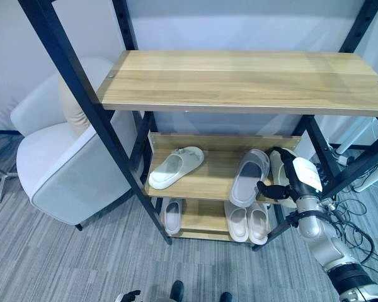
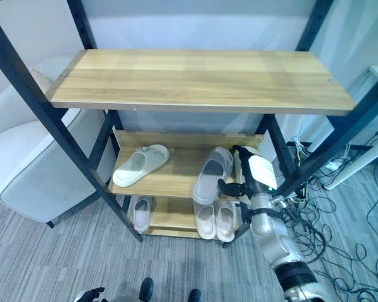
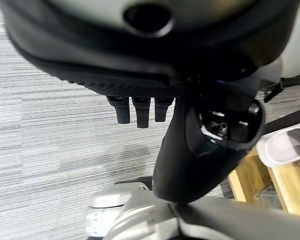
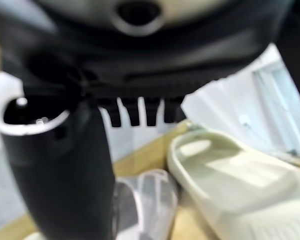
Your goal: Arrange the slippers neatly on the shoe rack.
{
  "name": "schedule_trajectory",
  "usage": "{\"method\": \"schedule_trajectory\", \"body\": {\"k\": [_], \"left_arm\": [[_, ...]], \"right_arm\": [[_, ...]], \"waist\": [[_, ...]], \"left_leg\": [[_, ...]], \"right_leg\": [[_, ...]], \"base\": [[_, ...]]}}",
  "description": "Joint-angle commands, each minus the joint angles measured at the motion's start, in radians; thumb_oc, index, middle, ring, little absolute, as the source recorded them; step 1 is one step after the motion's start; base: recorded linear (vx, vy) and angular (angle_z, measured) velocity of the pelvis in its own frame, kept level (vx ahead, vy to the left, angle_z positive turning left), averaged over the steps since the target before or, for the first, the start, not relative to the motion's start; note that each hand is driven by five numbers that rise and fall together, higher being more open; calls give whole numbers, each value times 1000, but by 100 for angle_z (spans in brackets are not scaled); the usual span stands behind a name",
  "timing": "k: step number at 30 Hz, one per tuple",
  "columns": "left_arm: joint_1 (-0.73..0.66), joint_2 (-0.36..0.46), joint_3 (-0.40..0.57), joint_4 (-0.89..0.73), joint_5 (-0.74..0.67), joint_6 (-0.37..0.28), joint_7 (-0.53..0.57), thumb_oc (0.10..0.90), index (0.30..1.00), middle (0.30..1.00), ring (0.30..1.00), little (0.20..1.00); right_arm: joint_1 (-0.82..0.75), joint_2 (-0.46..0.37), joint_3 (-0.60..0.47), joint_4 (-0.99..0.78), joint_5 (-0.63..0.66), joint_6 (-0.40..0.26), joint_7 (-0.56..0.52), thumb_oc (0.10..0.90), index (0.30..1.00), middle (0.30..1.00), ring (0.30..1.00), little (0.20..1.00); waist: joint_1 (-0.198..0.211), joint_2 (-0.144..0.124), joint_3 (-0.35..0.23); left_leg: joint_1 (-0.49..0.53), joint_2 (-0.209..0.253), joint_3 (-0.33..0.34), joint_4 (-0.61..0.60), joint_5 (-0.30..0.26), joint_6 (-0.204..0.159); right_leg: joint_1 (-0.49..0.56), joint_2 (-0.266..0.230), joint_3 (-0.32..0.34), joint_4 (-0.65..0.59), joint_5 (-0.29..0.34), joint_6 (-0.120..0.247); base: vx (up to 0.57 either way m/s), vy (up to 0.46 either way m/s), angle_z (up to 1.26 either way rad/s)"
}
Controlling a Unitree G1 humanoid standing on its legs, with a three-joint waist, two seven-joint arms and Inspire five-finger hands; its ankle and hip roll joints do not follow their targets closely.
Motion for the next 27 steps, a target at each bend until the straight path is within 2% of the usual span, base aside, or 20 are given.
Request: {"method": "schedule_trajectory", "body": {"k": [1, 10, 11, 12, 13, 21, 27], "left_arm": [[-28, -52, -114, 44, 26, -20, -12, 800, 900, 900, 900, 900], [-37, -38, -118, 42, 11, -19, 0, 800, 900, 900, 900, 900], [-37, -36, -116, 43, 6, -19, 1, 800, 900, 900, 900, 900], [-38, -36, -114, 44, 4, -19, 2, 800, 900, 900, 900, 900], [-38, -35, -110, 44, 1, -20, 4, 800, 900, 900, 900, 900], [-31, -33, -93, 49, -13, -15, 11, 800, 900, 900, 900, 900], [-24, -39, -67, 49, -3, -12, 3, 800, 900, 900, 900, 900]], "right_arm": [[-176, -42, -8, -4, 9, -20, -98, 800, 900, 900, 900, 900], [-283, -8, 45, 140, 45, 5, -125, 800, 900, 900, 900, 900], [-297, -9, 57, 154, 41, 8, -122, 582, 573, 573, 573, 573], [-305, -9, 64, 166, 42, 10, -121, 445, 368, 368, 368, 368], [-313, -11, 73, 182, 42, 12, -117, 400, 300, 300, 300, 300], [-306, -16, 84, 182, 44, 15, -100, 400, 300, 300, 300, 300], [-188, 1, 23, -5, 32, -15, -78, 400, 300, 300, 300, 300]], "waist": [[42, -13, -23], [79, -26, -7], [84, -29, -7], [87, -30, -7], [90, -32, -6], [92, -40, -14], [68, -35, -28]], "left_leg": [[-7, -17, -21, 3, -88, -1], [-32, -27, -39, 3, -82, 2], [-34, -28, -41, 3, -81, 2], [-36, -28, -42, 3, -81, 2], [-38, -30, -44, 3, -81, 2], [-34, -35, -52, 3, -85, 3], [-9, -35, -39, 3, -99, 5]], "right_leg": [[35, -3, -15, 13, -141, 45], [20, -14, -32, 13, -136, 50], [18, -14, -34, 13, -136, 51], [18, -15, -35, 13, -135, 51], [17, -16, -37, 13, -135, 51], [25, -24, -48, 13, -136, 53], [39, -26, -41, 13, -140, 53]], "base": [[0, 44, 2], [-6, 41, 9], [2, 21, 15], [-1, 27, 9], [9, 23, 3], [26, 12, 8], [40, -4, 0]]}}
